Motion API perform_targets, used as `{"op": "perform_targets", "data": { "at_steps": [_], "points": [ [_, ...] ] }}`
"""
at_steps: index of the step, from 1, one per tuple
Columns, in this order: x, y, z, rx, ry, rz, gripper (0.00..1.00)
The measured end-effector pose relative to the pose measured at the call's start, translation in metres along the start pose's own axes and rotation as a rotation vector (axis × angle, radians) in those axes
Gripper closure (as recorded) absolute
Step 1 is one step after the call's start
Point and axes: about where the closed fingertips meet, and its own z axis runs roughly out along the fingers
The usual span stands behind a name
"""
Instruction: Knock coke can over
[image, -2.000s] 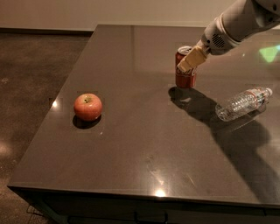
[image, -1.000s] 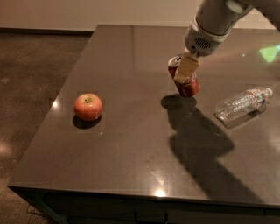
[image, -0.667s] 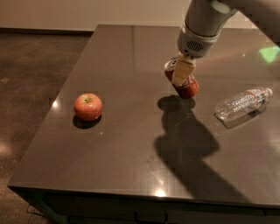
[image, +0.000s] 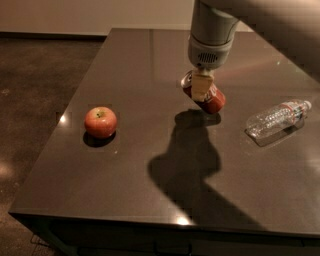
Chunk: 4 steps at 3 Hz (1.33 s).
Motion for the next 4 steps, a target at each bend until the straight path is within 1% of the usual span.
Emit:
{"op": "perform_targets", "data": {
  "at_steps": [2, 3, 4],
  "points": [
    [-0.004, 0.011, 0.007, 0.021, 0.101, -0.091, 1.0],
    [-0.004, 0.015, 0.013, 0.023, 0.139, -0.12, 1.0],
    [-0.006, 0.019, 0.016, 0.019, 0.163, -0.152, 0.83]
  ]
}}
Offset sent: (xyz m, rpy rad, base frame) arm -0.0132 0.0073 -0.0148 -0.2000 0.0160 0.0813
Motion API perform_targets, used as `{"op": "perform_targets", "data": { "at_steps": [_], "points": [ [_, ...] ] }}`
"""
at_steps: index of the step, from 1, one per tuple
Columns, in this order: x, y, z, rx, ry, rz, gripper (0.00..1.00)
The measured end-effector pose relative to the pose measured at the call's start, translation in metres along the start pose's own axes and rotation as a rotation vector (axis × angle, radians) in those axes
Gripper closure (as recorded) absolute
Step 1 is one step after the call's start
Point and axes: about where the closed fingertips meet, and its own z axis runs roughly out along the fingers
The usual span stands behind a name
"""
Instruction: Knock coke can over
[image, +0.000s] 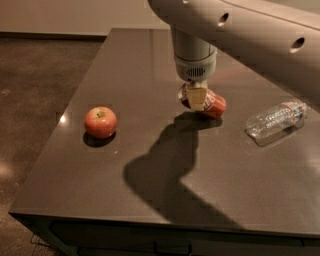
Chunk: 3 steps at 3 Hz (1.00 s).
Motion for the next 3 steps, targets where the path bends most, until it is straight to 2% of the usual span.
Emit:
{"op": "perform_targets", "data": {
  "at_steps": [3],
  "points": [
    [-0.0037, 0.009, 0.0066, -0.055, -0.016, -0.081, 0.13]
  ]
}}
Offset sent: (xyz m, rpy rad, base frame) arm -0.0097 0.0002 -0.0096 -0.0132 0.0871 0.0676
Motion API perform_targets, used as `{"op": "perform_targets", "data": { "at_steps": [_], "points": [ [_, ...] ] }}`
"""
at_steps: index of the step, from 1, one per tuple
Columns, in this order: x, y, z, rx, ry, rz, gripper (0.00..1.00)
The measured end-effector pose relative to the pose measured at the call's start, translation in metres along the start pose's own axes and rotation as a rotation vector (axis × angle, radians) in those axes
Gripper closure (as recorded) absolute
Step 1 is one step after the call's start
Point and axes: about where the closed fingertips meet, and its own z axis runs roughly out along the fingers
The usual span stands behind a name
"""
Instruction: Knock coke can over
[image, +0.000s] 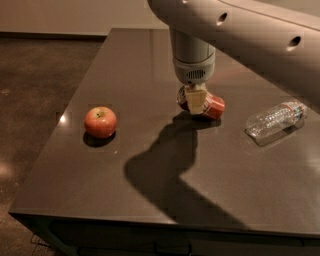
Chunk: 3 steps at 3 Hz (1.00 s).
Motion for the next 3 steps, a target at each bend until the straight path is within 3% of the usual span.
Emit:
{"op": "perform_targets", "data": {
  "at_steps": [1, 2, 3],
  "points": [
    [-0.0012, 0.0041, 0.0031, -0.025, -0.016, -0.019, 0.0],
    [-0.0026, 0.0091, 0.008, -0.065, -0.056, -0.029, 0.0],
    [-0.0034, 0.0096, 0.0083, -0.069, -0.061, -0.031, 0.0]
  ]
}}
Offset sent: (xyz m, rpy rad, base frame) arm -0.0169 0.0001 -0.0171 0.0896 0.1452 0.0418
